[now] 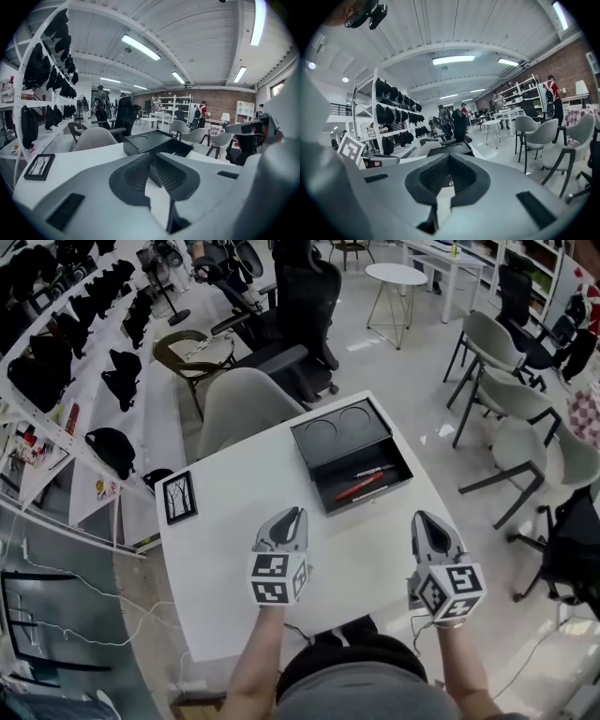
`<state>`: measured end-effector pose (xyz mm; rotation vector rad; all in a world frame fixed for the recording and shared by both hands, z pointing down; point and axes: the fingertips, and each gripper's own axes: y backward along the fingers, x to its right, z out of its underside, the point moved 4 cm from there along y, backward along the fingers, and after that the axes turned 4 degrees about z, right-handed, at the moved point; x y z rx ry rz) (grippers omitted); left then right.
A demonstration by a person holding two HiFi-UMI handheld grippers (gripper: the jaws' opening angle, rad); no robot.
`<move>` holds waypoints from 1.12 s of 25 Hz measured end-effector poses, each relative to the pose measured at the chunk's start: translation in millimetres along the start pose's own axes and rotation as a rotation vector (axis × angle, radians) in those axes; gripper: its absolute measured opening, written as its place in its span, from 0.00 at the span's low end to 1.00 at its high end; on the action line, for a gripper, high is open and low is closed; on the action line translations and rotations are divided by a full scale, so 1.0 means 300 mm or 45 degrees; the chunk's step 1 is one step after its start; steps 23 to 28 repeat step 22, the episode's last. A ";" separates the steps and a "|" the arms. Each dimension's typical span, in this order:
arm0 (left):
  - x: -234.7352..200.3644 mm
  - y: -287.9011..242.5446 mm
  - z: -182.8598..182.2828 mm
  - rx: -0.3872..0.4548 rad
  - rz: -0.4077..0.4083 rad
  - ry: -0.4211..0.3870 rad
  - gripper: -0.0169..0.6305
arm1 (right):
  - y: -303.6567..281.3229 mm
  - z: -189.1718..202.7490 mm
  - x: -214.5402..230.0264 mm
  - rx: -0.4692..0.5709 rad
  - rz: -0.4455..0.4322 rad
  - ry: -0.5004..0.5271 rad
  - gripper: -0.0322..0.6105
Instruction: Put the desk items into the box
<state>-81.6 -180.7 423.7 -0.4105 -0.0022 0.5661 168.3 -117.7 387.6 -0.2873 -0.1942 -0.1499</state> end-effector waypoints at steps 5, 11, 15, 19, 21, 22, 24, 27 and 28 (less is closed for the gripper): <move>-0.007 0.015 -0.002 0.015 -0.005 0.004 0.09 | 0.002 -0.003 -0.010 0.004 -0.002 0.007 0.05; -0.008 0.019 0.000 0.021 -0.004 -0.002 0.09 | 0.000 0.006 -0.021 -0.005 -0.020 0.016 0.05; -0.009 0.025 -0.004 0.022 -0.007 -0.009 0.08 | 0.002 0.003 -0.026 -0.005 -0.020 0.019 0.05; -0.017 0.034 0.003 0.018 -0.013 -0.008 0.07 | 0.007 -0.006 -0.040 -0.020 -0.008 0.017 0.05; -0.021 0.041 0.004 0.019 -0.016 -0.007 0.06 | 0.008 -0.009 -0.044 -0.012 -0.009 0.020 0.05; -0.024 0.044 0.004 0.019 -0.018 -0.007 0.06 | 0.008 -0.010 -0.045 -0.003 -0.010 0.021 0.05; -0.024 0.044 0.004 0.019 -0.018 -0.007 0.06 | 0.008 -0.010 -0.045 -0.003 -0.010 0.021 0.05; -0.024 0.044 0.004 0.019 -0.018 -0.007 0.06 | 0.008 -0.010 -0.045 -0.003 -0.010 0.021 0.05; -0.024 0.044 0.004 0.019 -0.018 -0.007 0.06 | 0.008 -0.010 -0.045 -0.003 -0.010 0.021 0.05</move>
